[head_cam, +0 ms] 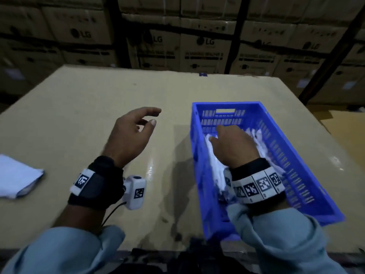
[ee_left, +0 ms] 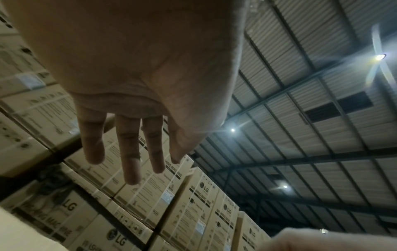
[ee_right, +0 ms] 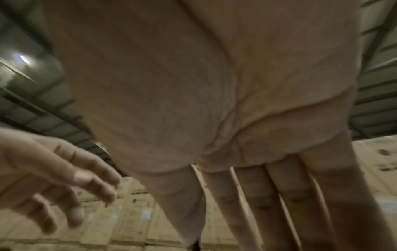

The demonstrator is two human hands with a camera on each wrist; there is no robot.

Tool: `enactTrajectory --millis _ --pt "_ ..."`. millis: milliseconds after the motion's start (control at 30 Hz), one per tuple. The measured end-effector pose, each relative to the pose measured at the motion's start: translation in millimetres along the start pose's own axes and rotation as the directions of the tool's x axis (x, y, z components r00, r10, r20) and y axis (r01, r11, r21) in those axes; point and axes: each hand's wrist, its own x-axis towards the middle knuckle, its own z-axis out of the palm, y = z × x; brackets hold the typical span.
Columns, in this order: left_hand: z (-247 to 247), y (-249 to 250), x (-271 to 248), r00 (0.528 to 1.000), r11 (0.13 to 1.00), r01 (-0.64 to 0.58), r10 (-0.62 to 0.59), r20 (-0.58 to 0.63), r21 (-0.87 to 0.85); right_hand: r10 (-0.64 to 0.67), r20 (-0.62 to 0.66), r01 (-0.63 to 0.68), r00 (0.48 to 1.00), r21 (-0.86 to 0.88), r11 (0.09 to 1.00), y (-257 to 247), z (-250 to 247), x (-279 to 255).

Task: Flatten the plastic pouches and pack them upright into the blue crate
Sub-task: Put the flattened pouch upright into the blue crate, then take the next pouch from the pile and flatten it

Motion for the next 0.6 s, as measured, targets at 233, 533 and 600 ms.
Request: enactTrajectory --millis 233,533,600 --pt "-147.9 -87.6 -73.9 0.988 0.992 0.092 -0.079 -0.136 0.091 -0.227 -0.038 0.229 0.973 0.223 0.948 -185.3 37.7 -38.6" --pt "-277.2 -188.0 -153.2 0.911 0.930 0.334 -0.277 -0.304 0.155 -0.446 0.126 0.397 0.886 0.290 0.871 -348.3 114.8 -70.5" --pt "-291.7 -206.7 -161.8 0.883 0.910 0.385 -0.315 -0.348 0.154 -0.493 0.154 0.442 0.856 0.276 0.854 -375.0 128.0 -70.4"
